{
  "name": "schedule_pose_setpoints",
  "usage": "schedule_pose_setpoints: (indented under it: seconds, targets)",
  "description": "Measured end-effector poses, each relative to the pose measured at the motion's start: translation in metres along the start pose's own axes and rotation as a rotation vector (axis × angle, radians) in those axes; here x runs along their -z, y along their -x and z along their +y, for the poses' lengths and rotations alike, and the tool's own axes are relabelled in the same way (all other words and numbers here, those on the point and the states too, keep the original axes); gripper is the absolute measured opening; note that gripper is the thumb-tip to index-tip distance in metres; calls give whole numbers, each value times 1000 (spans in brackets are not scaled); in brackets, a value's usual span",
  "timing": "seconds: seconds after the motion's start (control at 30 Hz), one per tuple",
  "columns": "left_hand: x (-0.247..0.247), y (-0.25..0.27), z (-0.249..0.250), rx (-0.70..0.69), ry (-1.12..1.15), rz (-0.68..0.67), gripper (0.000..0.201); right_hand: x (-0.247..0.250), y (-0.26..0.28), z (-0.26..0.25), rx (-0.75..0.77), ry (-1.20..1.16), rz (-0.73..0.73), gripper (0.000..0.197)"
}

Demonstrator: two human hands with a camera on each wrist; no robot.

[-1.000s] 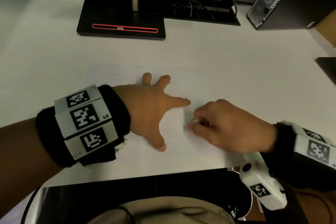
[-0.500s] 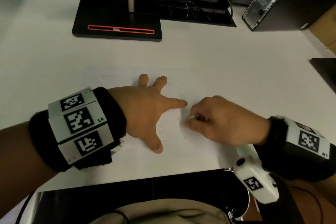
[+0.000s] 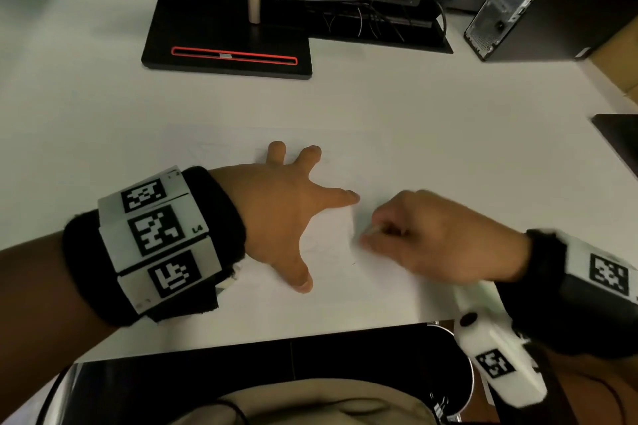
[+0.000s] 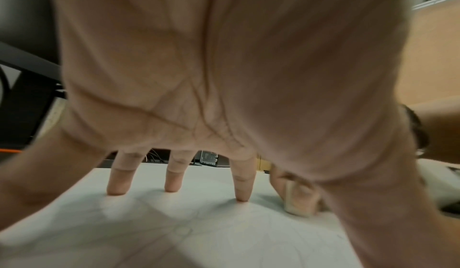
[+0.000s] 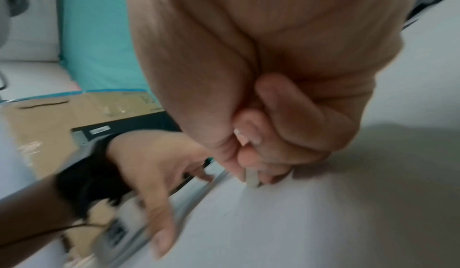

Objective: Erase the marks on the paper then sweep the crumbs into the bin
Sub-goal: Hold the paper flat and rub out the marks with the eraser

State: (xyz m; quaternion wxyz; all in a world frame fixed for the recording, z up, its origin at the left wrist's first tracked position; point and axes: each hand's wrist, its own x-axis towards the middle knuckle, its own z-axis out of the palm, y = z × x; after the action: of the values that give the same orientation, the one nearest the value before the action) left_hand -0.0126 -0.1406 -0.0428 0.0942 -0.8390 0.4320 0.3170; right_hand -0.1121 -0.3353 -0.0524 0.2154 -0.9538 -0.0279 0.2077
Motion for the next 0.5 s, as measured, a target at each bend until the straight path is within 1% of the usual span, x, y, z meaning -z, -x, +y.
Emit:
schedule_pose_setpoints:
  seconds: [0.1,0.13,0.2,0.27,0.3,0.33,0.37,0.4,0.43,0.47,0.5]
  targets:
    - [0,0,0,10,5,-11,115,17,-6,17,-146,-18,130,43]
    - [0,0,0,11,7,-12,115,20,-5,18,-179,-54,150,43]
    - [0,0,-1,10,5,-8,117,23,2,14,-199,-223,175,42]
    - [-1,0,-2,3,-2,5,123,23,13,3,-187,-541,202,36]
    - [-2,0,-3,0,-12,14,127,21,18,-4,-168,-751,168,31]
    - [-3,0,-3,-3,-24,24,129,14,24,-14,-145,-957,75,24]
    - [-4,1,-4,-5,-37,30,131,4,28,-23,-128,-1128,-77,18]
    - [-4,1,-4,-5,-52,31,133,-7,31,-30,-121,-1218,-245,16]
    - [-4,2,-4,0,-63,31,134,-16,30,-33,-137,-1258,-365,15]
    - [-4,2,-4,5,-73,28,134,-21,27,-31,-174,-1308,-396,13]
    - [-4,2,-4,10,-78,22,135,-22,20,-24,-236,-1387,-322,10]
